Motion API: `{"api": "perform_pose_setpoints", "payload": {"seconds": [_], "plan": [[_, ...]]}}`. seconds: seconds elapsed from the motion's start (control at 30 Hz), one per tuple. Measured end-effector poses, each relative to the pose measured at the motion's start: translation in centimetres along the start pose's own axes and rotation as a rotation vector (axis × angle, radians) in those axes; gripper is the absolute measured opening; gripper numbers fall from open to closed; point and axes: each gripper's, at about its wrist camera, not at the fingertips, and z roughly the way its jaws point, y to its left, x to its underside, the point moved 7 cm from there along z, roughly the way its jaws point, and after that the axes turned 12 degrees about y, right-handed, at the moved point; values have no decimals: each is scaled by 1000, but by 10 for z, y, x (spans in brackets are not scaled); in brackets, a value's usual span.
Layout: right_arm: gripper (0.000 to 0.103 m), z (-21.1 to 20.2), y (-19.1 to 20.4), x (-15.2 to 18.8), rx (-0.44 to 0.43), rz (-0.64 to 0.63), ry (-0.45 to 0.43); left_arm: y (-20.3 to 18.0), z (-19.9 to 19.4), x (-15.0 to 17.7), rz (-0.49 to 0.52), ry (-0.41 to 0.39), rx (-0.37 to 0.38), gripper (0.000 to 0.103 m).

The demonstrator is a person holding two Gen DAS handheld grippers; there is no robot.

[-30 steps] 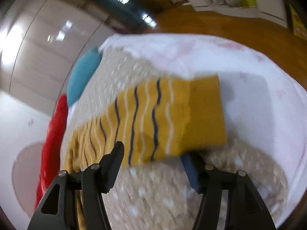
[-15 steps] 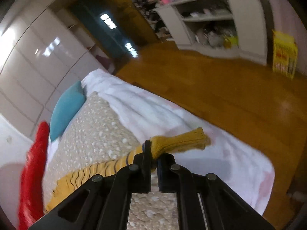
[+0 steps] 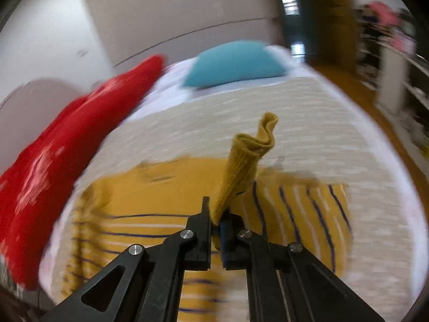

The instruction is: Fold small clothes

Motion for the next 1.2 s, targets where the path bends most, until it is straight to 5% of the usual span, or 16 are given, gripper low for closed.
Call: {"api": "perform_pose_setpoints", "payload": {"seconds": [0.27, 0.47, 0.63, 0.8, 1.03, 1.2], "plan": [[5, 117, 172, 18, -14, -236, 142, 46, 4, 6, -86, 10, 15, 103], [11, 167, 230, 51, 130, -448, 206, 73, 10, 13, -154, 29, 22, 103], [21, 162, 254, 72, 84, -549, 216, 81, 10, 15, -184, 34, 25, 103], [44, 115, 216, 75, -5, -464, 176, 86, 4, 8, -184, 8, 4, 103], [64, 34, 66, 116, 16, -294, 133, 104, 4, -1, -239, -1, -30, 103], [64, 19, -26, 182, -85, -88, 225, 111, 7, -9, -266, -7, -70, 103]]}}
